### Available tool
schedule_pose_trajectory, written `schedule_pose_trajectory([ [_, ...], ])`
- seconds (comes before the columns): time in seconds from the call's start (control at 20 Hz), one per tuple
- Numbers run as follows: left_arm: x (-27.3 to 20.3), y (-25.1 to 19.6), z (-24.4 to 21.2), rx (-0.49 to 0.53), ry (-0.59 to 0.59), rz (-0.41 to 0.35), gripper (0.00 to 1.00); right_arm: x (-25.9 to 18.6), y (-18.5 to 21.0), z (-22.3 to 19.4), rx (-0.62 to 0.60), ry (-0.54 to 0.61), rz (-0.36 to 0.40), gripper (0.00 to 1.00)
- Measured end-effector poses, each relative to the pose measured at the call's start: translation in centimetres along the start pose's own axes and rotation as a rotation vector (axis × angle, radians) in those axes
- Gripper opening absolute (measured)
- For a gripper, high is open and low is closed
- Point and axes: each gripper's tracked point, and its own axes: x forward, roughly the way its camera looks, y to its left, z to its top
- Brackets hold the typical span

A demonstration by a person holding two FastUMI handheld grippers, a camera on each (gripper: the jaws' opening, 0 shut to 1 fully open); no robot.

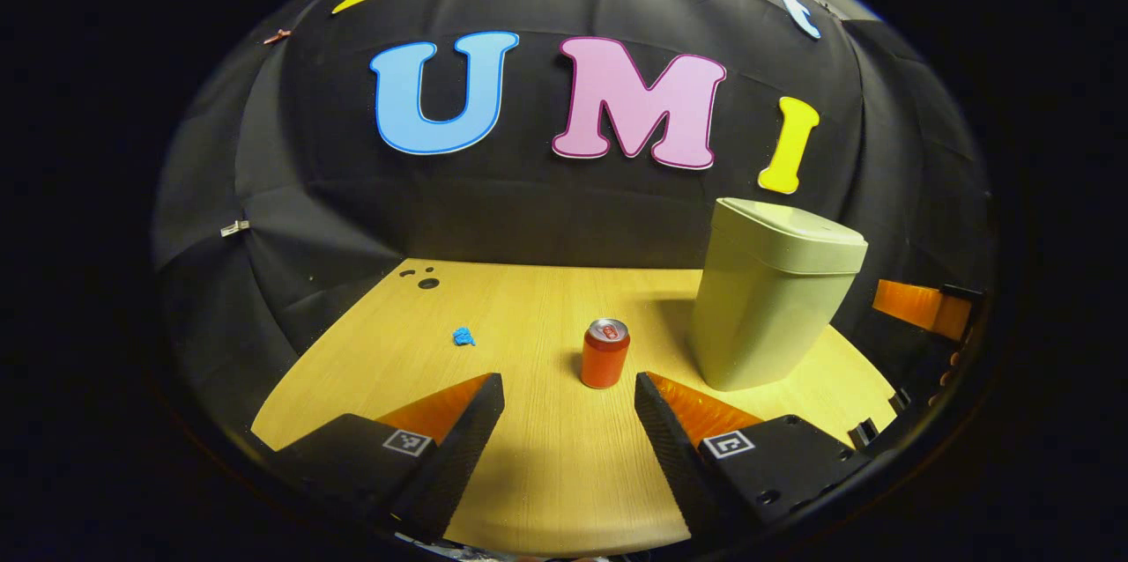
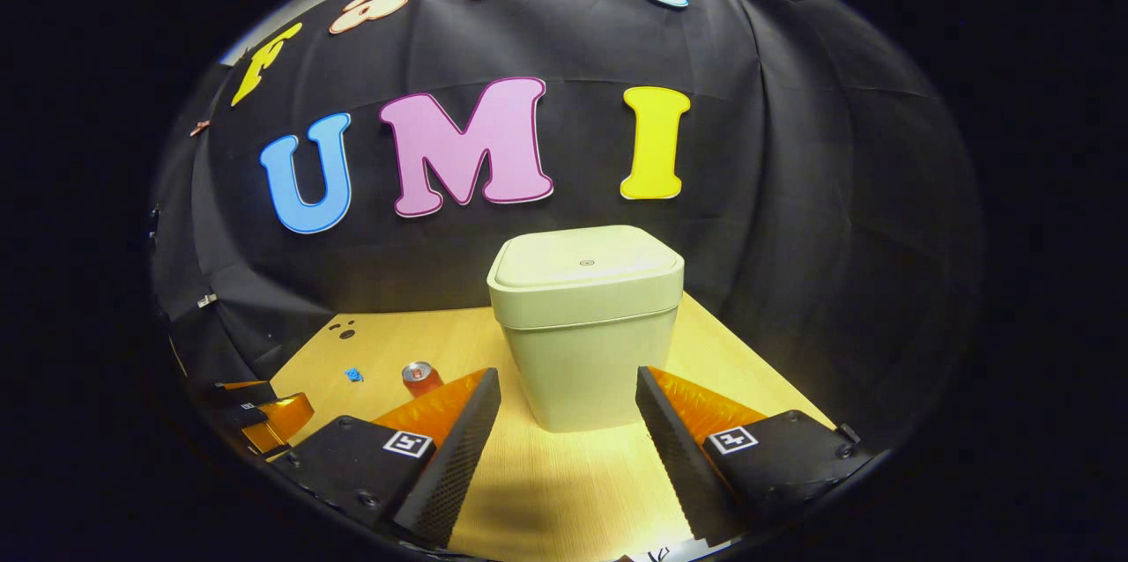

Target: Press the lid of the desktop garbage bin to open it, pick up the crumpled paper on the desktop and throw it into the bin, then pick up the pop can on the desktop and drop it into the bin, and finally close the garbage bin lid.

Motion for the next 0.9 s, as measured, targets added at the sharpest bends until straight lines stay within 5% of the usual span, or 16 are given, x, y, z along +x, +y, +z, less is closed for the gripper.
schedule_pose_trajectory([
  [0.15, 0.1, 0.0, 0.1, 0.002, 0.001, 0.003, 0.96, -0.1, 0.3, 0.1, -0.005, -0.003, 0.012, 0.86],
  [0.2, 0.1, 0.0, -0.1, 0.002, 0.001, 0.004, 0.96, 0.0, 0.4, 0.2, -0.008, -0.002, 0.012, 0.75],
  [0.25, 0.2, 0.0, 0.0, 0.001, 0.001, 0.004, 0.99, 0.0, 0.3, 0.2, -0.01, -0.003, 0.015, 0.76],
  [0.3, 0.1, 0.1, 0.0, 0.001, 0.002, 0.006, 0.96, 0.0, 0.5, 0.2, -0.012, -0.004, 0.02, 0.54],
  [0.5, 0.2, 0.2, -0.3, 0.016, 0.006, 0.018, 0.96, 0.0, 0.8, 0.2, -0.024, -0.001, 0.033, 0.22],
  [0.55, 0.1, 0.2, -0.2, 0.013, 0.004, 0.017, 0.96, 0.0, 1.0, 0.2, -0.027, 0.001, 0.041, 0.24],
  [0.6, 0.1, 0.1, -0.2, 0.011, 0.004, 0.017, 0.96, 0.0, 1.4, 0.2, -0.029, 0.005, 0.052, 0.12],
  [0.65, 0.2, 0.1, -0.2, 0.01, 0.005, 0.019, 0.96, 0.0, 1.3, 0.1, -0.032, 0.011, 0.057, 0.16],
  [0.7, 0.3, 0.2, -0.2, 0.009, 0.006, 0.02, 0.96, 0.5, 1.5, 0.0, -0.028, 0.011, 0.072, 0.07],
  [0.9, 0.4, 0.1, -0.5, 0.022, 0.01, 0.024, 0.95, 0.9, 2.8, -0.9, -0.02, 0.043, 0.139, 0.06],
])
